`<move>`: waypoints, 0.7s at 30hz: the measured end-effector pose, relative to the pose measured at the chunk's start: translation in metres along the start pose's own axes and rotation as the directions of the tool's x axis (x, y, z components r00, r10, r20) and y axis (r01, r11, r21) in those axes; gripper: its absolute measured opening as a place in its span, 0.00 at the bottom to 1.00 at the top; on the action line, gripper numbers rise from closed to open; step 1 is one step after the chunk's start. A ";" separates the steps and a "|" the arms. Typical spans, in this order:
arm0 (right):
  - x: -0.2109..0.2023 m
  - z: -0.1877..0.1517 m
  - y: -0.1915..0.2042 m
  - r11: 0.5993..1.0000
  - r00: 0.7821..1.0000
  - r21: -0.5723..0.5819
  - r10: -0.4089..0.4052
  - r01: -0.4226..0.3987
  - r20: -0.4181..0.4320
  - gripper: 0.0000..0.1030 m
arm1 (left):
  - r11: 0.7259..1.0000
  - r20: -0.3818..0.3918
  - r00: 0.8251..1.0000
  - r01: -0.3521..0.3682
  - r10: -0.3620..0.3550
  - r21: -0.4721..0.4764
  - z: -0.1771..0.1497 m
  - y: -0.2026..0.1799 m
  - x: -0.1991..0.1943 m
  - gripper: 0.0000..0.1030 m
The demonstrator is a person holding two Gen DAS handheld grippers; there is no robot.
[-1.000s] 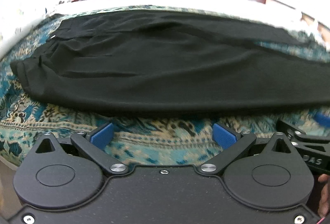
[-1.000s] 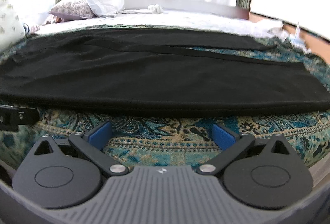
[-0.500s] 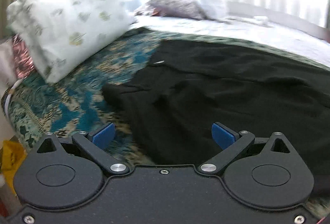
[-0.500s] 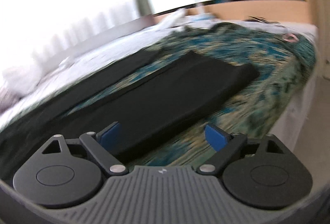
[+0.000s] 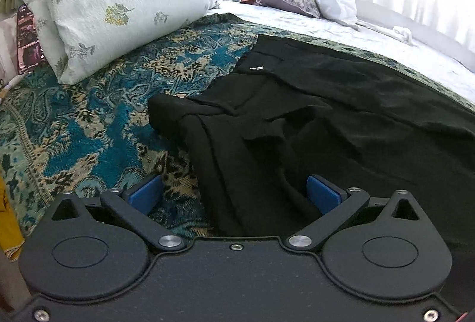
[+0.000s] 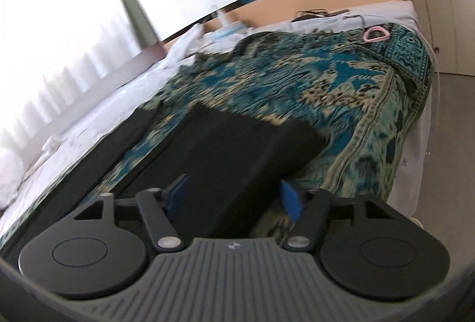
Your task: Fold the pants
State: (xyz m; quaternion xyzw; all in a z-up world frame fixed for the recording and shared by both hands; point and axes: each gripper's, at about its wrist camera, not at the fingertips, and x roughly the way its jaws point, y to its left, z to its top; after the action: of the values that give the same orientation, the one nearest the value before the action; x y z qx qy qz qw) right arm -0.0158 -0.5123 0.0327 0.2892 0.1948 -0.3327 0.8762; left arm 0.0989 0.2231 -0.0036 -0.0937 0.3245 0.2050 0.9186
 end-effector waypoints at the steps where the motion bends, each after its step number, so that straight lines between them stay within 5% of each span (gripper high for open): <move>1: 0.006 0.003 -0.004 1.000 1.000 0.011 -0.016 0.016 0.004 0.64 | 1.000 -0.004 1.000 0.001 -0.001 0.001 0.001 -0.001 -0.001 1.00; 2: 0.011 0.005 -0.007 0.999 0.999 0.017 -0.034 0.033 0.006 0.55 | 1.000 -0.006 1.000 0.002 -0.002 0.004 0.002 -0.001 0.000 0.97; 4: 0.017 0.008 -0.010 0.997 0.998 0.016 -0.070 0.070 0.006 0.42 | 1.000 0.019 1.000 0.008 -0.009 0.027 0.002 -0.004 -0.004 0.74; 6: 0.019 0.012 -0.013 0.998 0.998 0.022 -0.067 0.067 -0.012 0.37 | 0.999 0.045 0.999 0.012 -0.014 0.046 0.002 -0.008 -0.011 0.28; 7: 0.019 0.014 -0.012 0.997 0.997 0.010 -0.079 0.079 -0.027 0.34 | 0.999 0.053 0.999 0.009 -0.011 0.043 0.002 -0.012 -0.016 0.21; 8: 0.018 0.016 -0.010 0.996 0.995 -0.011 -0.093 0.093 -0.038 0.21 | 0.998 0.068 0.998 -0.013 0.009 0.062 0.002 -0.017 -0.021 0.07; 9: 0.017 0.019 -0.009 0.994 0.994 -0.035 -0.103 0.102 -0.044 0.12 | 0.994 0.090 0.995 -0.045 0.036 0.097 0.002 -0.023 -0.026 0.07; 17: -0.014 0.031 0.004 0.962 0.982 -0.196 -0.181 0.188 0.055 0.10 | 0.976 0.212 0.973 -0.128 0.089 0.174 0.008 -0.028 -0.067 0.07; 21: -0.010 0.028 0.002 0.944 0.978 -0.255 -0.200 0.210 0.063 0.10 | 0.966 0.152 0.983 -0.131 0.098 0.222 0.000 -0.024 -0.060 0.07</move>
State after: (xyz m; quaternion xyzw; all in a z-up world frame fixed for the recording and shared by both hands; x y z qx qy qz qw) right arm -0.0167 -0.5243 0.0602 0.1437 0.2497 -0.3988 0.8706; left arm 0.0674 0.1828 0.0351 0.0476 0.2859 0.2248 0.9303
